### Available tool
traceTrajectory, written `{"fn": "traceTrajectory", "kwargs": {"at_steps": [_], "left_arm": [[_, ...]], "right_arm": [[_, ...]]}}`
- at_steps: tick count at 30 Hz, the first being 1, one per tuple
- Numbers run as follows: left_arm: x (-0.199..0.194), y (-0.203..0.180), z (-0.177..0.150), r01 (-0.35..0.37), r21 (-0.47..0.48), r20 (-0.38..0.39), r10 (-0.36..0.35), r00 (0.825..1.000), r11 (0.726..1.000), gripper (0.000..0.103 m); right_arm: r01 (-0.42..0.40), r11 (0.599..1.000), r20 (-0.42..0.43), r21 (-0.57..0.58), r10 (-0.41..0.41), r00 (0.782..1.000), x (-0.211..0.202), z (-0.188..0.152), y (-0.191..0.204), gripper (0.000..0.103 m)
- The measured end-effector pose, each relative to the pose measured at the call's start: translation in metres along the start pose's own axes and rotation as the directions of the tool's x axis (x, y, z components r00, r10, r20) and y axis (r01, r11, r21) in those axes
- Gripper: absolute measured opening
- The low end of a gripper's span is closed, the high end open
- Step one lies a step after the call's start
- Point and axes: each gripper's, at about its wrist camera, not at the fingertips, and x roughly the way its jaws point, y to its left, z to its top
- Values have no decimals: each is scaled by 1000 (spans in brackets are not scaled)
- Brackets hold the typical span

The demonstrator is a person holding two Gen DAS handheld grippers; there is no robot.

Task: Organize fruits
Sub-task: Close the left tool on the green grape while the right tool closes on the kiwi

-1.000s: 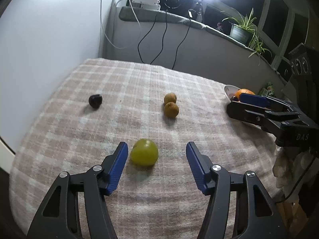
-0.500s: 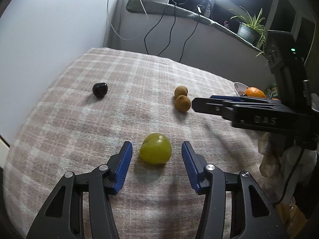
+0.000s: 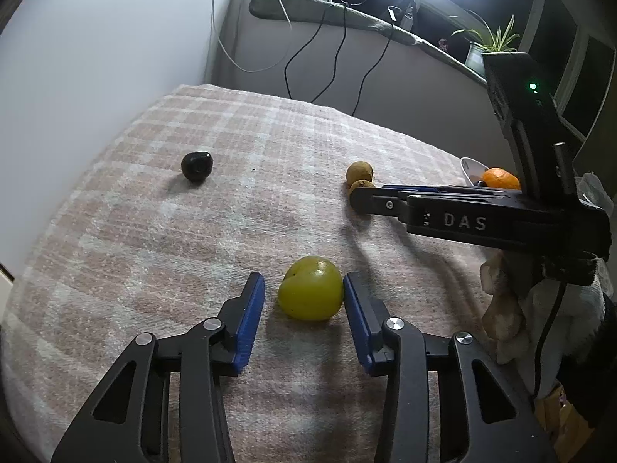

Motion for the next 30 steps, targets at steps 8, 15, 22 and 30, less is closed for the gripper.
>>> {"fn": "traceTrajectory", "kwargs": {"at_steps": [8,15,22,30], "left_arm": [[2,-1,0,11,8,2,-11,1000,1000,31],[0,-1,-1,15,0,6,-15,1000,1000,30],[-4,-2,2,22,-13,17,-22,1000,1000,29],[-7,-26,14,50,25,44,-51,998,998,29]], "right_arm": [[12,1000,-6,-24,-12,1000,4,3,5,27],[-1,1000,8,-14,1,1000,-5,0,3,26],[-8,1000,36,-16,8,999,-29,-7,-1,26],[-7,1000,88,4,7,996,-72,-14,-24,26]]}}
